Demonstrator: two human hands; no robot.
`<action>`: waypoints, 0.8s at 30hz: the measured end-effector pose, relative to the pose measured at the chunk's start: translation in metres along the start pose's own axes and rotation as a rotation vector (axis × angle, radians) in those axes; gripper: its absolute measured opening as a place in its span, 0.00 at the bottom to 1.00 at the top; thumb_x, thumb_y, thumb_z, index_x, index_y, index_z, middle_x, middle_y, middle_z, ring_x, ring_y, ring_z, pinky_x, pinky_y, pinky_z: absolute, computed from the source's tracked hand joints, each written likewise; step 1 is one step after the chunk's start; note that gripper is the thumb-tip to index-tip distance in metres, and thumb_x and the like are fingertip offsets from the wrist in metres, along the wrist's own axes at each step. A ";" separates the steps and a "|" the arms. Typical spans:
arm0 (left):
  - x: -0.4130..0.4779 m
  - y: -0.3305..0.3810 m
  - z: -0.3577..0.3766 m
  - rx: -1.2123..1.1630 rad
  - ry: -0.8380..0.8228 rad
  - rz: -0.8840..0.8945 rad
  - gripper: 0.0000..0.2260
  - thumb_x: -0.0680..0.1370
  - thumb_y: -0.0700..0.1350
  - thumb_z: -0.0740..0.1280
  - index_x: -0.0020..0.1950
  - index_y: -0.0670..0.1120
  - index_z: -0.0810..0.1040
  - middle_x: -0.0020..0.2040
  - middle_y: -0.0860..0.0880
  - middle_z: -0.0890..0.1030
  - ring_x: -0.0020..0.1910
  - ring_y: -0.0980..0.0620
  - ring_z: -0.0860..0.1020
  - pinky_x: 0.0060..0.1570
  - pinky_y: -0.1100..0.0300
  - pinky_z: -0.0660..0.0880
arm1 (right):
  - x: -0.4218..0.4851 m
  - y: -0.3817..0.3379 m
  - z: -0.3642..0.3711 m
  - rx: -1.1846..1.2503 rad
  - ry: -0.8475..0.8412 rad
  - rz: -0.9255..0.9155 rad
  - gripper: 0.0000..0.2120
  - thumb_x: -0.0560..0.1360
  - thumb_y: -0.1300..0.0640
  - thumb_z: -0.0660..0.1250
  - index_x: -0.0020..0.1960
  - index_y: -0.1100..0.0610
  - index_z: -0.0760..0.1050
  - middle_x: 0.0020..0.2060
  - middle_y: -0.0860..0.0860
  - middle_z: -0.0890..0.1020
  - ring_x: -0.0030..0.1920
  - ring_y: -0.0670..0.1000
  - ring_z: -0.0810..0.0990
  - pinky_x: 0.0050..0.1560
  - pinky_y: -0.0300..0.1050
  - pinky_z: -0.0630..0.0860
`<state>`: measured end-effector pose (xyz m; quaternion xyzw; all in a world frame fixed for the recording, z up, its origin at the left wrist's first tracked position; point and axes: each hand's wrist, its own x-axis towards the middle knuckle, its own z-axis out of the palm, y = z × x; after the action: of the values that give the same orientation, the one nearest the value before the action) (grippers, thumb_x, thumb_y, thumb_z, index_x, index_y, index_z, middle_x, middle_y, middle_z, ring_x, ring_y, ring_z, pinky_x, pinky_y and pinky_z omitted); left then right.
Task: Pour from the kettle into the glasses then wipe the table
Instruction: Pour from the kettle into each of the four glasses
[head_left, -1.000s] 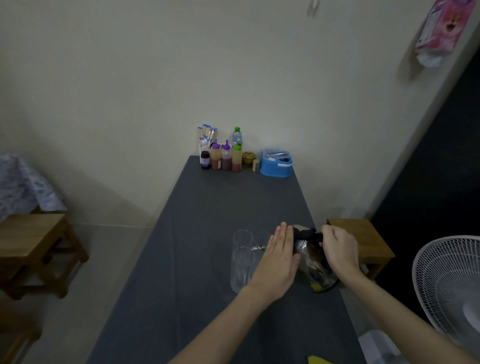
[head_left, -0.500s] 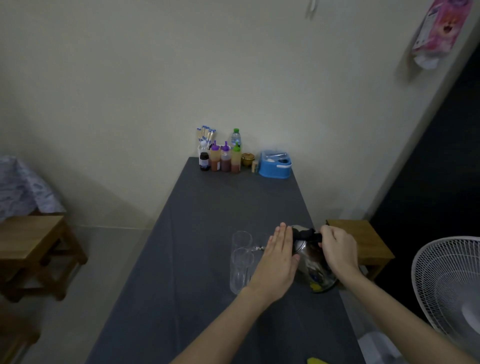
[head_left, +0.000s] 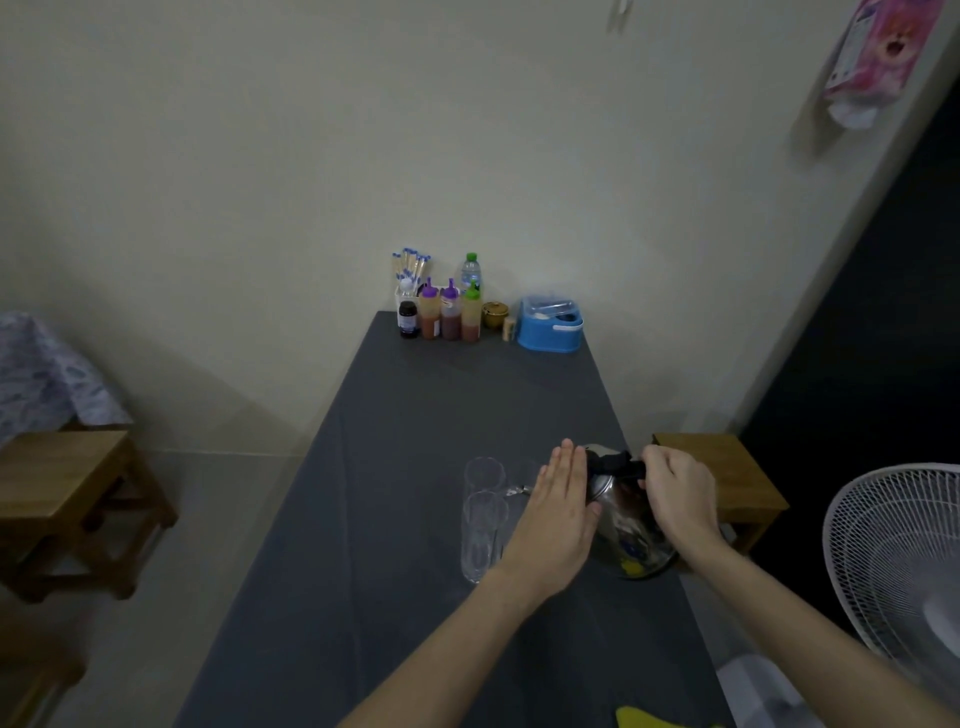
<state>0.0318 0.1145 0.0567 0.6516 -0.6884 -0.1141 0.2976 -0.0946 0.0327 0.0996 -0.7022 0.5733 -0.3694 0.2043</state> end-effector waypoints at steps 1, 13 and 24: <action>0.000 0.000 0.000 -0.002 -0.001 0.000 0.35 0.77 0.61 0.37 0.77 0.41 0.41 0.78 0.44 0.42 0.76 0.51 0.40 0.73 0.60 0.37 | 0.000 0.000 0.000 -0.001 0.001 0.000 0.19 0.77 0.57 0.57 0.30 0.63 0.74 0.27 0.55 0.77 0.31 0.56 0.76 0.37 0.51 0.71; -0.003 -0.001 -0.001 -0.010 -0.008 0.007 0.34 0.77 0.60 0.36 0.77 0.40 0.41 0.78 0.43 0.42 0.77 0.50 0.41 0.75 0.56 0.41 | 0.002 0.000 0.000 -0.044 0.003 -0.039 0.19 0.77 0.56 0.56 0.29 0.59 0.73 0.28 0.56 0.79 0.33 0.57 0.77 0.38 0.50 0.71; -0.001 -0.002 -0.001 -0.023 0.038 0.023 0.27 0.83 0.46 0.51 0.77 0.40 0.42 0.78 0.43 0.42 0.77 0.49 0.42 0.75 0.57 0.40 | 0.003 -0.003 0.000 -0.061 0.011 -0.057 0.20 0.77 0.56 0.56 0.30 0.62 0.74 0.29 0.57 0.79 0.34 0.58 0.77 0.39 0.51 0.72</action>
<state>0.0339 0.1159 0.0565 0.6420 -0.6888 -0.1062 0.3196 -0.0928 0.0306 0.1023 -0.7221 0.5652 -0.3614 0.1688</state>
